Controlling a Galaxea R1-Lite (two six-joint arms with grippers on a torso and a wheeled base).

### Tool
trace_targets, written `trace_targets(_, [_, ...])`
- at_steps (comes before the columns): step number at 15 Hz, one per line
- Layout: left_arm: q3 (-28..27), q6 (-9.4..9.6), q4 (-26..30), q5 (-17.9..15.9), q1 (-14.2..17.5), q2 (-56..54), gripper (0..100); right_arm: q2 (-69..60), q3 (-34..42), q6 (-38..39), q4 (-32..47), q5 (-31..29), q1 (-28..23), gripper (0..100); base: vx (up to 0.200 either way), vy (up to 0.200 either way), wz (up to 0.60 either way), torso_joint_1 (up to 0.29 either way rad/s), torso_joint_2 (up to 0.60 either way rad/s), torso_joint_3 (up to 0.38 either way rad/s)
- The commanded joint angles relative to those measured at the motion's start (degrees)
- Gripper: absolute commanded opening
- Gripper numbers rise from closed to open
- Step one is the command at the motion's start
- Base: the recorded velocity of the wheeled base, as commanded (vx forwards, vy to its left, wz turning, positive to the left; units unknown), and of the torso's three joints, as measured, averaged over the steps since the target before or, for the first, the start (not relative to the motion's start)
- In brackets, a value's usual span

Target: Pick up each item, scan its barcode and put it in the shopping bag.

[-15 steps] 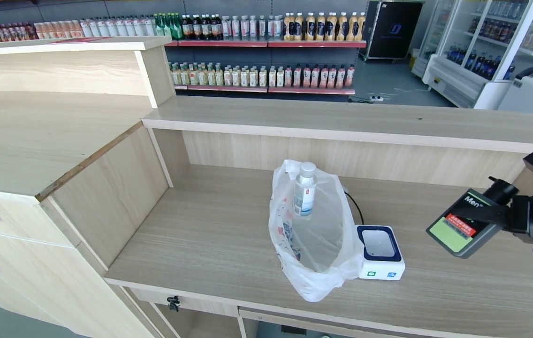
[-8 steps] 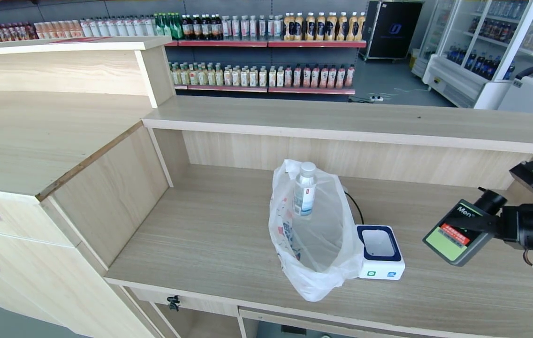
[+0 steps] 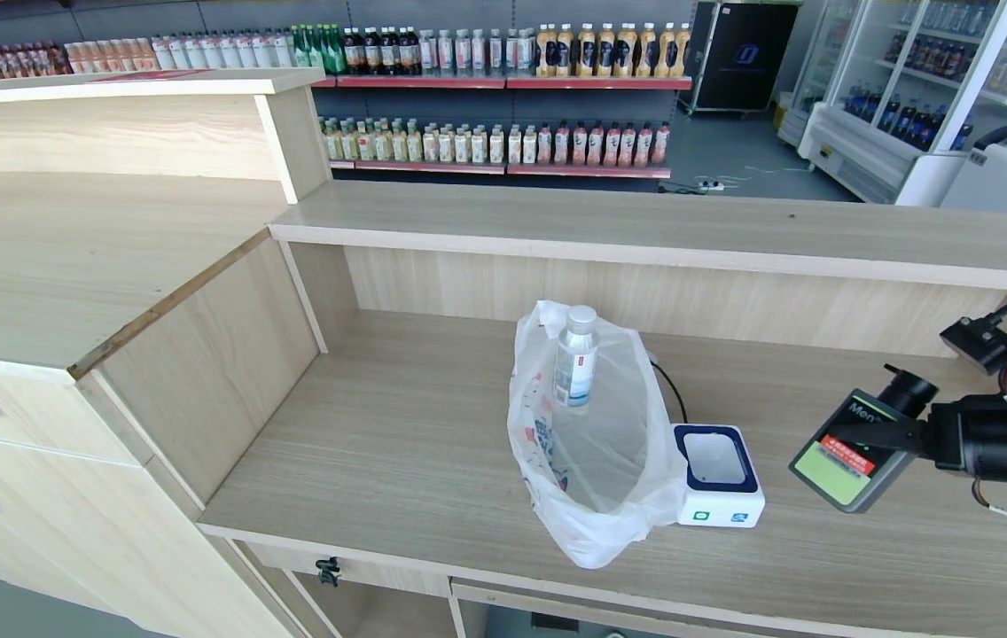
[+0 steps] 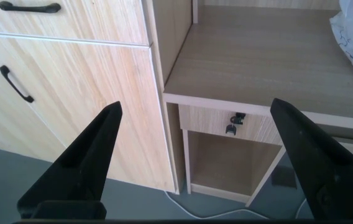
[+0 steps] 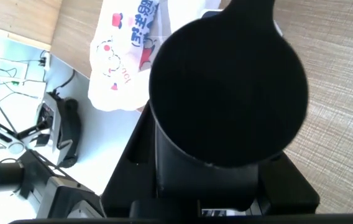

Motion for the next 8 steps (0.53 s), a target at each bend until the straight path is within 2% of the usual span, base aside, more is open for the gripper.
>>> trace_targets(1, [0.0, 0.0, 0.0, 0.0, 0.0, 0.0, 100, 0.2, 0.3, -0.4, 0.1, 0.0, 0.1, 0, 0.0, 0.0, 0.0, 0.0, 0.0, 0.0])
trace_targets(8, [0.0, 0.0, 0.0, 0.0, 0.0, 0.0, 100, 1.3, 0.6, -2.8, -0.2, -0.1, 0.6, 0, 0.0, 0.0, 0.0, 0.0, 0.0, 0.0])
